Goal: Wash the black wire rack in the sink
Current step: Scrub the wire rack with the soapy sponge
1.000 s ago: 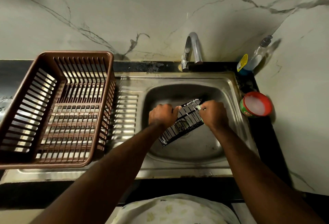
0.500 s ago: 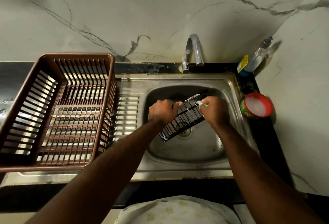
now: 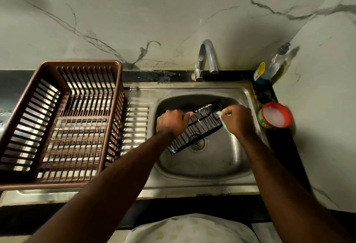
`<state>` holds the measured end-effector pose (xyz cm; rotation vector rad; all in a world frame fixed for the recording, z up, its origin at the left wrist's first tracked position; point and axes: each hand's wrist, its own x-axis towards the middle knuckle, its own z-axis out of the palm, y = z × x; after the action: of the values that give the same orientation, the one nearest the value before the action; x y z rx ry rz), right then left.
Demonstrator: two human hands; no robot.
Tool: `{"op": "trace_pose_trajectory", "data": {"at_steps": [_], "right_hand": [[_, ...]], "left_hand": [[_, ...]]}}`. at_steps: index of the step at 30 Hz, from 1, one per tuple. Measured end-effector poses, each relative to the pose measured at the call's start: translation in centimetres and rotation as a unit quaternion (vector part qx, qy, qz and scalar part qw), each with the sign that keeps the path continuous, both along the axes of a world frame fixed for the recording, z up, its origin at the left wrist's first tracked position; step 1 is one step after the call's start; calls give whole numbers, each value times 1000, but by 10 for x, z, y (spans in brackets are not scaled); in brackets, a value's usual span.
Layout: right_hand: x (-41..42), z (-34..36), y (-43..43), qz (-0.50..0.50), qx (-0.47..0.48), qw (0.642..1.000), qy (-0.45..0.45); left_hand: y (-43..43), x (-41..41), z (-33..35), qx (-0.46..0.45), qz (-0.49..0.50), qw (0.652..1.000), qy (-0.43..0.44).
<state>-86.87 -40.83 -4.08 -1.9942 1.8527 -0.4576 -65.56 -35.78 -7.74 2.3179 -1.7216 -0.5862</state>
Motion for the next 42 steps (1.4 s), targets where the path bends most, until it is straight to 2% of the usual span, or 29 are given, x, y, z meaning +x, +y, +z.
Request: {"op": "trace_pose_trajectory", "data": {"at_steps": [3, 7, 12, 24, 31, 39, 42], "right_hand": [[14, 4, -5, -2, -40, 999, -6], [18, -1, -9, -31, -30, 999, -3], [-2, -18, 10, 16, -17, 999, -30], [3, -10, -15, -1, -50, 997, -51], [-9, -14, 0, 7, 25, 1000, -16], [15, 15, -7, -13, 22, 1000, 4], [11, 11, -3, -34, 47, 998, 1]], "left_hand": [[2, -9, 7, -6, -24, 1000, -11], [5, -17, 5, -5, -32, 999, -17], [7, -13, 4, 4, -6, 1000, -17], [-1, -15, 7, -15, -34, 999, -18], [-3, 5, 2, -16, 7, 1000, 3], [5, -7, -5, -13, -42, 999, 0], [8, -14, -10, 23, -53, 998, 1]]}}
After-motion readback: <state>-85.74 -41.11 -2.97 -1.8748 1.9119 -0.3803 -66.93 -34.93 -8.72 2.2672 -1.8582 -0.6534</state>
